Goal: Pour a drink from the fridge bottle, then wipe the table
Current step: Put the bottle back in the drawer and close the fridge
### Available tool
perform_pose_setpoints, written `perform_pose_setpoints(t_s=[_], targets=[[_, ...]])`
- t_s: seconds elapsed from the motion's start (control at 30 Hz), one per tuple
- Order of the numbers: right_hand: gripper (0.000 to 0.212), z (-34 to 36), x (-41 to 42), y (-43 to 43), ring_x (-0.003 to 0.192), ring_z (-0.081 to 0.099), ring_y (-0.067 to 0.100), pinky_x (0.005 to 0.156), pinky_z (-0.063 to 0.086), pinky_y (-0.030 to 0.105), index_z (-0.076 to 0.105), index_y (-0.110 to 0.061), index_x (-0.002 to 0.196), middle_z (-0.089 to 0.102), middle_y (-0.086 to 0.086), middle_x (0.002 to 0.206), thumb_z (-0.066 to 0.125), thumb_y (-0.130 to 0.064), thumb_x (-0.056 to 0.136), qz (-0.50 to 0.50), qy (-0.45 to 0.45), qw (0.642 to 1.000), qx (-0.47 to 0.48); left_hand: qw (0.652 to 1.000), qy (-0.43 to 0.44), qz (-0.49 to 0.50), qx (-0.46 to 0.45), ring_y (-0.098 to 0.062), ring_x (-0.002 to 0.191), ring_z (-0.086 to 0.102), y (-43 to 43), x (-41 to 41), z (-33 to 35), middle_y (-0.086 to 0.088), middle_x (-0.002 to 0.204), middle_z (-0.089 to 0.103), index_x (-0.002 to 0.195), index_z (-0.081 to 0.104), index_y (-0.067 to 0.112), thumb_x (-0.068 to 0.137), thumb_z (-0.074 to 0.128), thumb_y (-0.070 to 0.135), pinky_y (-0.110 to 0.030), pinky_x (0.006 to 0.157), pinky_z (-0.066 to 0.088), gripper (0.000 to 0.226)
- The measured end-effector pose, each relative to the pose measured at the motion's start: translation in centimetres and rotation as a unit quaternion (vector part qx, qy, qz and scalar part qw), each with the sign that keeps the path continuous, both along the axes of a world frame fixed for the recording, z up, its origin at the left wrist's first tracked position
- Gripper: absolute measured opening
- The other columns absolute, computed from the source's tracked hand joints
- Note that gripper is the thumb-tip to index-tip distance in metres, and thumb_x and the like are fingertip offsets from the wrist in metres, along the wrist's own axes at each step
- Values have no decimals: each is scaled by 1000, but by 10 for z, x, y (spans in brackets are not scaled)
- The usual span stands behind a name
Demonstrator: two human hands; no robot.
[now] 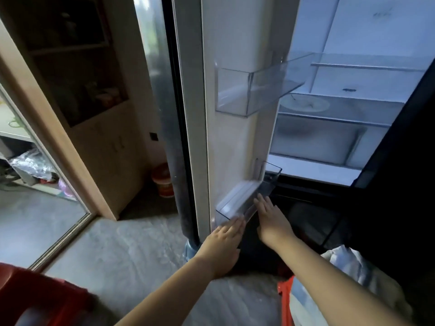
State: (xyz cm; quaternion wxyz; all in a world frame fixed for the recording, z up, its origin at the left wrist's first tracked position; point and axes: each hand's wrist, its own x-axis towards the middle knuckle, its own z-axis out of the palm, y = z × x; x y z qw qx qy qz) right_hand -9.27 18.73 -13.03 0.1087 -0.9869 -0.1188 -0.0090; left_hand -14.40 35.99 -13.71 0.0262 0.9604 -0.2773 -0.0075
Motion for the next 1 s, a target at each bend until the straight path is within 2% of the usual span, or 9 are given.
perform_pose_setpoints(t_s=[0.1,0.2,0.27,0.33,0.5,0.63,0.77,0.87,1.0], targets=[[67,-2,-26,-3,147,0,25,118,17,41,17,-9,149,-1,6,159,48,-9,90,-1,-21,999,49,998,-45,-35,33,-17,146,-7,1,-8,3,-6,160,-3,152,1,10,95,43,24,-32,114,-10,73],[65,-9,-53,0,146,8,18,118,19,32,23,-10,147,13,3,157,51,-9,88,28,-78,989,121,982,-142,-120,25,-21,143,14,15,-20,2,-8,154,28,146,31,11,85,50,21,-43,116,21,65],[64,-16,-67,3,145,12,16,117,17,28,28,-8,147,20,3,155,48,-6,87,58,-110,984,127,968,-197,-153,9,-23,144,16,24,-28,1,-7,154,26,145,29,12,84,41,20,-43,117,17,63],[62,-28,-72,2,144,19,20,118,15,27,35,-4,143,30,8,152,41,-5,82,76,-128,986,81,959,-240,-154,2,-24,144,16,32,-33,5,-7,154,22,145,27,12,83,38,20,-43,115,13,64],[60,-60,-85,-16,145,12,33,117,19,39,45,5,134,31,20,150,36,-2,74,68,-101,991,-47,954,-296,-49,0,-29,145,14,40,-34,10,-10,156,18,148,28,10,83,46,20,-47,116,15,68],[59,-52,-93,-31,142,25,28,115,25,29,56,2,122,39,16,146,48,5,64,28,-136,990,-20,952,-303,-33,3,-29,145,14,41,-30,21,-10,156,18,148,29,12,80,46,19,-49,114,19,70],[51,-39,-98,-45,134,41,27,102,45,34,61,-1,114,50,14,138,62,4,63,5,-148,989,-12,946,-321,-41,2,-30,145,12,35,-25,33,-11,156,17,149,27,14,79,52,20,-49,115,17,75],[47,-29,-106,-42,121,55,30,96,47,35,64,-2,106,59,18,127,75,0,60,-61,-152,987,4,948,-318,-30,3,-31,145,9,27,-22,38,-12,157,12,150,22,13,78,61,21,-50,115,17,82],[41,-11,-120,-30,129,45,30,106,39,35,53,-5,114,47,19,138,59,4,74,-86,-258,952,143,949,-311,-45,15,-30,146,8,15,-17,38,-8,159,8,150,21,11,80,53,22,-49,114,20,78]])
